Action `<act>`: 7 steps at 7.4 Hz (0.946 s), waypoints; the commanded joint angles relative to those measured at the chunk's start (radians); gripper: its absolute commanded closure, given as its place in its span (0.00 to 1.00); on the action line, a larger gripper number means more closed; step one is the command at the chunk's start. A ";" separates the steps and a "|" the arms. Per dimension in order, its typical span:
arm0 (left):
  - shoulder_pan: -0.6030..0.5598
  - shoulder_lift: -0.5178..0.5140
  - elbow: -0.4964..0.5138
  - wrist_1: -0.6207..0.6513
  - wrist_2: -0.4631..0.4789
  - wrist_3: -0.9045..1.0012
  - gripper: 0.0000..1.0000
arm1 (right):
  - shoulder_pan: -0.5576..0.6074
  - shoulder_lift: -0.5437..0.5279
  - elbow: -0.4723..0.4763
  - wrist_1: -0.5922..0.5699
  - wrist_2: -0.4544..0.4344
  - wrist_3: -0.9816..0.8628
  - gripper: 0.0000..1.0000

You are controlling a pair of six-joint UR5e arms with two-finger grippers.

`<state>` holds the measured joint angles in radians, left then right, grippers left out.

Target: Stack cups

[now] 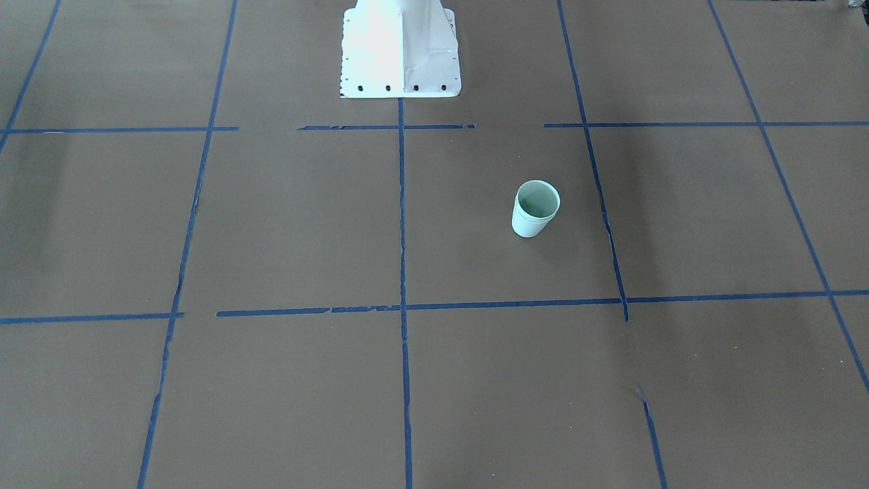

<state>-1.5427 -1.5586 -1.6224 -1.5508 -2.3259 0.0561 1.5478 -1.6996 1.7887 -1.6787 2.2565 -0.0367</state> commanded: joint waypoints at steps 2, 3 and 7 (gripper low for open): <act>-0.002 -0.001 -0.001 0.001 -0.001 0.001 0.00 | 0.000 0.000 0.000 0.001 0.000 0.000 0.00; -0.008 -0.001 -0.002 0.001 -0.001 0.001 0.00 | 0.000 0.000 0.000 0.001 0.000 0.000 0.00; -0.019 -0.003 -0.007 0.005 -0.001 -0.001 0.00 | 0.000 0.000 0.000 -0.001 0.000 0.000 0.00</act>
<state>-1.5583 -1.5610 -1.6278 -1.5469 -2.3261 0.0561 1.5478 -1.6997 1.7886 -1.6796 2.2565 -0.0368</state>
